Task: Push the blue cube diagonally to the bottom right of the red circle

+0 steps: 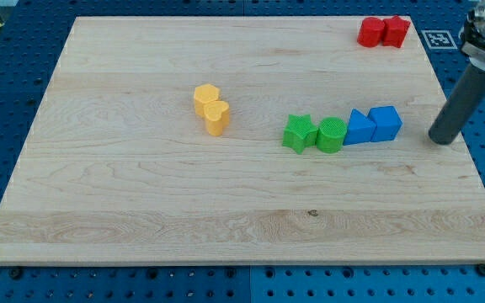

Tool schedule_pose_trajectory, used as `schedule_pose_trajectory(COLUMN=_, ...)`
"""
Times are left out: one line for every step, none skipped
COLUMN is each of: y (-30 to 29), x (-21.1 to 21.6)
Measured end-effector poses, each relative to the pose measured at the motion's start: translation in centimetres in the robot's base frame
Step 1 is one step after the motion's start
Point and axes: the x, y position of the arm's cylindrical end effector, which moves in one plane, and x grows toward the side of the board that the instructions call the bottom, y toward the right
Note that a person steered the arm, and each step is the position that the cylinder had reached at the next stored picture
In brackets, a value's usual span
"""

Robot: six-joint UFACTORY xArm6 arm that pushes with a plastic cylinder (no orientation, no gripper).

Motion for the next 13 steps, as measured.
schedule_pose_trajectory(y=-0.1, x=1.8)
schedule_pose_trajectory(y=-1.5, x=3.0)
schedule_pose_trajectory(y=-5.6, x=3.1)
schedule_pose_trajectory(y=-8.5, x=2.7)
schedule_pose_trajectory(y=-8.5, x=-0.7)
schedule_pose_trajectory(y=-8.5, x=-1.3)
schedule_pose_trajectory(y=-8.9, x=-2.1)
schedule_pose_trajectory(y=-8.4, x=-2.5)
schedule_pose_trajectory(y=-7.7, x=-3.9)
schedule_pose_trajectory(y=-6.2, x=-4.8)
schedule_pose_trajectory(y=-5.1, x=-5.7)
schedule_pose_trajectory(y=-3.7, x=-6.3)
schedule_pose_trajectory(y=-3.7, x=-6.9)
